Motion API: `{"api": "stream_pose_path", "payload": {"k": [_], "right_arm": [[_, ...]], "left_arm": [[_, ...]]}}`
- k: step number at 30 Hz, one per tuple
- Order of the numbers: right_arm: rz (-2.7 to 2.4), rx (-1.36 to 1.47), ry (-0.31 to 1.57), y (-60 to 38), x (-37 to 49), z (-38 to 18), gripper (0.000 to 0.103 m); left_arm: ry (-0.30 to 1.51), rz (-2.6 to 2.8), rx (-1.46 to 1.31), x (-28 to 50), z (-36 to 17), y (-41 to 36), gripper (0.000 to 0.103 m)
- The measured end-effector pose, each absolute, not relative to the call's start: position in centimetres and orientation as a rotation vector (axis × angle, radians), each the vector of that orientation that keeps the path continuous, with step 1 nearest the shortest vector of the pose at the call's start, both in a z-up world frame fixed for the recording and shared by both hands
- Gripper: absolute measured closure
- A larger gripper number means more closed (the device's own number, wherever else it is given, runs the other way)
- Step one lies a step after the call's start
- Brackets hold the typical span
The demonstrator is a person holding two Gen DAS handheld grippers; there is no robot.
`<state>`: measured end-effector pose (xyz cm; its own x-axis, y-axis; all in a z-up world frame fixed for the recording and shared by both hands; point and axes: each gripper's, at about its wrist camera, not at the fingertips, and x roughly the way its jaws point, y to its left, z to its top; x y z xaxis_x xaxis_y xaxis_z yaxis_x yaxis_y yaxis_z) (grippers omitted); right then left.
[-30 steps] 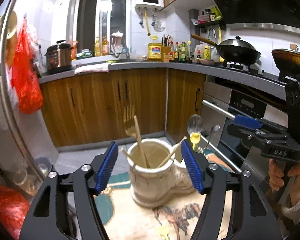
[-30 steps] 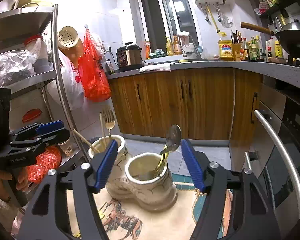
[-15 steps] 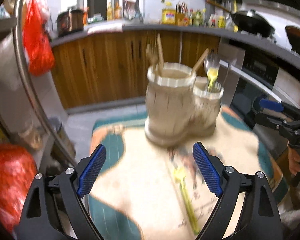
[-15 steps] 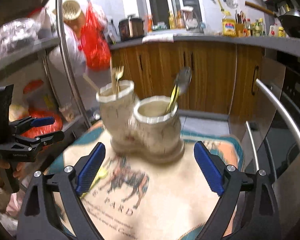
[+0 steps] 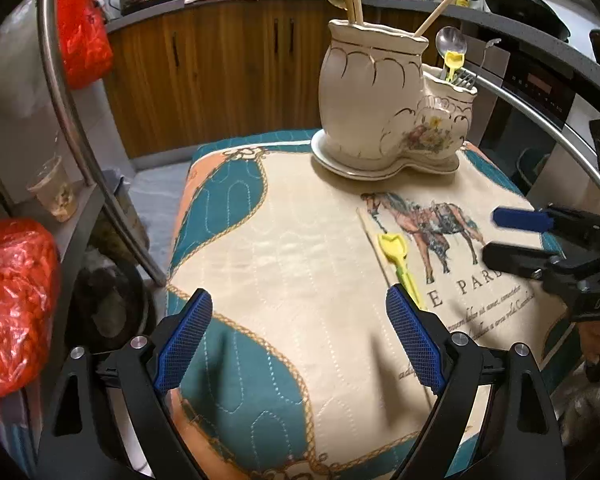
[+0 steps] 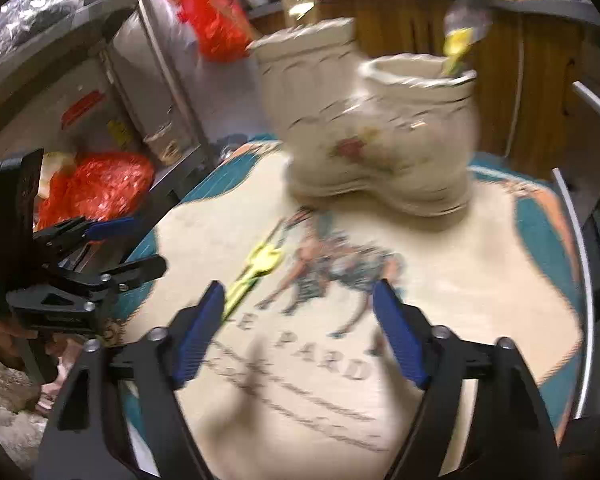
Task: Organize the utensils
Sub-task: 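Move both open tools back down toward the remaining utensils on the cloth, then grasp the yellow plastic utensil with the right tool while the left grasps the last chopstick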
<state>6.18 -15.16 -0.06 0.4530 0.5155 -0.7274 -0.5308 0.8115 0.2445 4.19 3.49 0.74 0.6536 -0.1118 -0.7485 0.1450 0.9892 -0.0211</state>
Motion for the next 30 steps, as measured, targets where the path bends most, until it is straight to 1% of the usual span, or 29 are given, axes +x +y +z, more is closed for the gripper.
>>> {"api": "stream_pose_path", "payload": {"k": [1, 3, 4, 5, 6, 7, 9, 11, 14, 20, 30], "right_arm": [[0.655, -0.021, 0.902, -14.6, 6.3, -0.1, 0.043], [0.67, -0.024, 0.935, -13.3, 6.7, -0.4, 0.056], [0.671, -0.024, 0.95, -12.9, 7.0, -0.5, 0.06], [0.668, -0.025, 0.966, -12.6, 7.3, -0.7, 0.066], [0.663, -0.021, 0.979, -12.2, 7.5, -0.9, 0.069], [0.658, -0.016, 0.995, -11.8, 7.7, -1.2, 0.07], [0.646, -0.015, 1.018, -11.3, 8.0, -1.8, 0.077], [0.632, -0.022, 1.039, -10.9, 8.3, -2.4, 0.08], [0.608, -0.04, 1.046, -10.3, 8.4, -2.9, 0.08], [0.576, -0.034, 1.027, -11.1, 8.3, -2.6, 0.092], [0.496, -0.044, 0.977, -16.6, 7.8, -1.3, 0.093]], "left_arm": [[0.845, -0.148, 0.037, 4.1, 0.7, 3.7, 0.014], [0.846, -0.149, 0.03, 4.1, 0.5, 4.0, 0.014], [0.847, -0.151, 0.026, 4.0, 0.5, 4.1, 0.014], [0.846, -0.152, 0.025, 4.0, 0.5, 4.2, 0.014], [0.846, -0.153, 0.024, 4.0, 0.5, 4.3, 0.014], [0.846, -0.156, 0.021, 3.9, 0.5, 4.4, 0.014], [0.846, -0.158, 0.018, 3.9, 0.5, 4.5, 0.014], [0.846, -0.161, 0.014, 3.8, 0.5, 4.5, 0.014], [0.847, -0.166, 0.014, 3.8, 0.4, 4.5, 0.014], [0.853, -0.18, 0.024, 3.8, 0.3, 3.8, 0.014], [0.869, -0.203, 0.053, 4.3, 0.1, 2.1, 0.014]]}}
